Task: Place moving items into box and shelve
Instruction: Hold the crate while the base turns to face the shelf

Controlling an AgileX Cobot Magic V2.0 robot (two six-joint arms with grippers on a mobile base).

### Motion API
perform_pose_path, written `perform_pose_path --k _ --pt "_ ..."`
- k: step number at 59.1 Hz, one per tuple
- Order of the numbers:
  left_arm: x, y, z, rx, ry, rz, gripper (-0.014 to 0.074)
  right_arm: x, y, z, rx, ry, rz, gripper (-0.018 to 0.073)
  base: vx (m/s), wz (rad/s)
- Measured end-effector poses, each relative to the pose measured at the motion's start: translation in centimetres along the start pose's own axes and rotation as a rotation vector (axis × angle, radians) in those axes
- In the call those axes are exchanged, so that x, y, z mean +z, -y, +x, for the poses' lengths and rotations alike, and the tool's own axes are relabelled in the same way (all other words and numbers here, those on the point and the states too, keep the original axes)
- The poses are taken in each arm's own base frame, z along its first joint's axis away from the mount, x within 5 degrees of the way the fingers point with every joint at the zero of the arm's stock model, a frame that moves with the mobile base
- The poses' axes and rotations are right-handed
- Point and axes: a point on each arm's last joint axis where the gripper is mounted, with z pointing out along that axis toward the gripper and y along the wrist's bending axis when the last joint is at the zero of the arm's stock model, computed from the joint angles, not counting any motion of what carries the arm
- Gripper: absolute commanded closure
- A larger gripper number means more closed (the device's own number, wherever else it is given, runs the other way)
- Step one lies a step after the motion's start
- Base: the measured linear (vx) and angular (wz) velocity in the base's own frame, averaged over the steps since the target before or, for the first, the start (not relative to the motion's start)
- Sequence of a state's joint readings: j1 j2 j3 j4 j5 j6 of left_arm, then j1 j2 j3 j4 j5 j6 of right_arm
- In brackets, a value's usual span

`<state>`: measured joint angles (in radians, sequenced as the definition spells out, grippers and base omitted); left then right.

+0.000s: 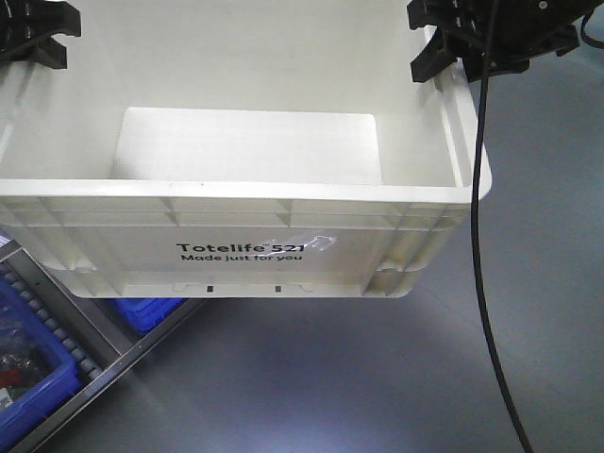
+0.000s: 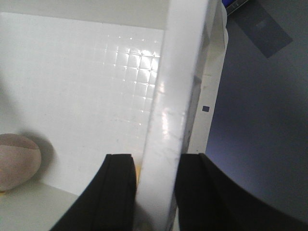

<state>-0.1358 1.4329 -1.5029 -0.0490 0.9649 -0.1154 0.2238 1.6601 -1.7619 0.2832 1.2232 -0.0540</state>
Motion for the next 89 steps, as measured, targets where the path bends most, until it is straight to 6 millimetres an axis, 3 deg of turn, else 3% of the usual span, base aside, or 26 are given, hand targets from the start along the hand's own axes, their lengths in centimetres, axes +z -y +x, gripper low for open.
perform_pose_path --k 89 --pt "-0.17 -0.05 0.01 0.005 0.003 -0.006 0.0611 0.0 -0.05 0.08 0.002 -0.009 -0.006 0.0571 -0.04 0.13"
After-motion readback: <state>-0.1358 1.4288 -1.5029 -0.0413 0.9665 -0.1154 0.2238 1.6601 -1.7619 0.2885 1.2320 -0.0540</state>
